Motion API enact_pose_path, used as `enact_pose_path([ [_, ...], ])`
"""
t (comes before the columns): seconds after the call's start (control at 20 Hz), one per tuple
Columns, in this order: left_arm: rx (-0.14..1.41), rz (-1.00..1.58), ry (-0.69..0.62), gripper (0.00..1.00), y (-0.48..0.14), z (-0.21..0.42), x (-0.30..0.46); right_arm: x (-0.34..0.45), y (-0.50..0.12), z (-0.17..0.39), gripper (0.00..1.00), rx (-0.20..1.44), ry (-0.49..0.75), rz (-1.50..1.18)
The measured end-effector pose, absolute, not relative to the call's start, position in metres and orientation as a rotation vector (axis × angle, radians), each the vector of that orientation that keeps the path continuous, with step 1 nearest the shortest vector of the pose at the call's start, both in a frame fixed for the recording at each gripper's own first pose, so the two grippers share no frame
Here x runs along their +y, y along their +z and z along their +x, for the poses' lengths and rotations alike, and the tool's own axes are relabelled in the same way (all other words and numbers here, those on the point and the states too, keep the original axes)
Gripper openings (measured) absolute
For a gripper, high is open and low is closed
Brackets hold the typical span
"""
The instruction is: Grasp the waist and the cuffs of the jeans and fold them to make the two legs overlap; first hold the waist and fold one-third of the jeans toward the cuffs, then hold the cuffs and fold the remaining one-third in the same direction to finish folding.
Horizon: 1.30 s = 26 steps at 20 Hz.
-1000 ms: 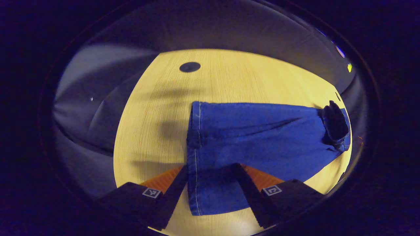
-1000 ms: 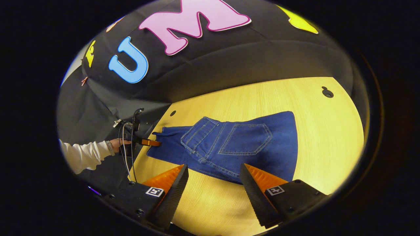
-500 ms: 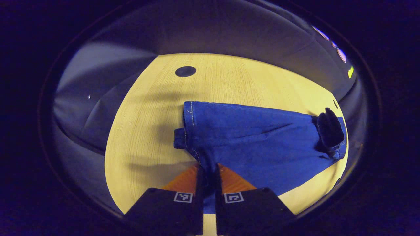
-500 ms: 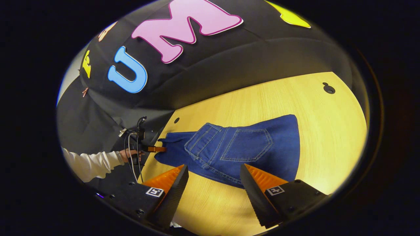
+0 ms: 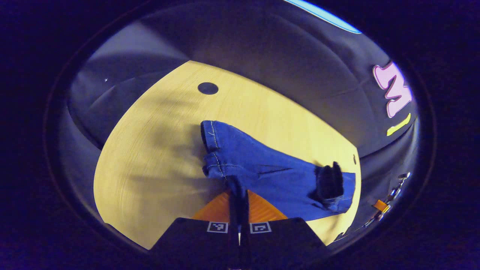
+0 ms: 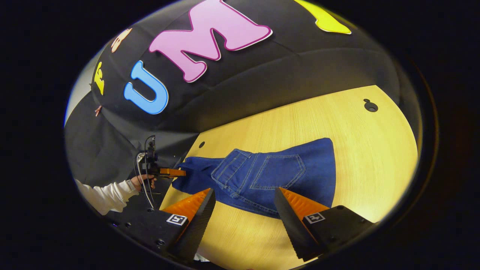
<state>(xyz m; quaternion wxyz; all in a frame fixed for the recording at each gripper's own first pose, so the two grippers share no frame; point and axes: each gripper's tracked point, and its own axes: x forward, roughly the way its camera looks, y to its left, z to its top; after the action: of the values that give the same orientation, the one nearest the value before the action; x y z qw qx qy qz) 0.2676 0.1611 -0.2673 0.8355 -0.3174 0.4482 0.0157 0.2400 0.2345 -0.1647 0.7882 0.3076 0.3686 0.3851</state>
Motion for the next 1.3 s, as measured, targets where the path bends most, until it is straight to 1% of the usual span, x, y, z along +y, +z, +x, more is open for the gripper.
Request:
enact_pose_path([
  [0.2,0.832,-0.703,-0.118,0.06,-0.173,0.29,0.101,0.218,-0.151,0.241,0.96,0.756,0.812,0.672],
  [0.25,0.813,-0.702,-0.157,0.09,-0.149,0.295,0.081,0.213,-0.148,0.24,0.97,0.744,0.809,0.675],
  [0.3,0.793,-0.712,-0.198,0.06,-0.125,0.303,0.058,0.209,-0.143,0.239,0.97,0.732,0.806,0.676],
  [0.45,0.72,-0.741,-0.337,0.06,-0.059,0.329,-0.019,0.192,-0.128,0.233,0.97,0.689,0.796,0.68],
  [0.55,0.708,-0.724,-0.424,0.06,-0.036,0.345,-0.082,0.177,-0.12,0.23,0.97,0.66,0.78,0.674],
  [0.6,0.729,-0.693,-0.464,0.06,-0.036,0.352,-0.118,0.169,-0.117,0.228,0.97,0.649,0.768,0.673],
  [0.7,0.789,-0.627,-0.511,0.06,-0.053,0.361,-0.185,0.15,-0.115,0.225,0.97,0.63,0.74,0.676],
  [0.85,0.917,-0.55,-0.57,0.06,-0.125,0.389,-0.27,0.123,-0.126,0.221,0.97,0.629,0.683,0.707],
  [0.9,0.962,-0.511,-0.569,0.06,-0.152,0.395,-0.288,0.117,-0.132,0.221,0.97,0.64,0.661,0.722],
  [1.05,1.13,-0.446,-0.515,0.07,-0.22,0.396,-0.33,0.096,-0.151,0.22,0.96,0.652,0.609,0.704],
  [1.2,1.214,-0.427,-0.453,0.07,-0.249,0.398,-0.34,0.072,-0.172,0.22,0.96,0.655,0.593,0.587],
  [1.25,1.229,-0.439,-0.434,0.04,-0.247,0.398,-0.339,0.066,-0.177,0.222,0.97,0.665,0.599,0.567],
  [1.3,1.228,-0.449,-0.428,0.13,-0.245,0.399,-0.34,0.063,-0.18,0.224,0.96,0.673,0.606,0.566],
])
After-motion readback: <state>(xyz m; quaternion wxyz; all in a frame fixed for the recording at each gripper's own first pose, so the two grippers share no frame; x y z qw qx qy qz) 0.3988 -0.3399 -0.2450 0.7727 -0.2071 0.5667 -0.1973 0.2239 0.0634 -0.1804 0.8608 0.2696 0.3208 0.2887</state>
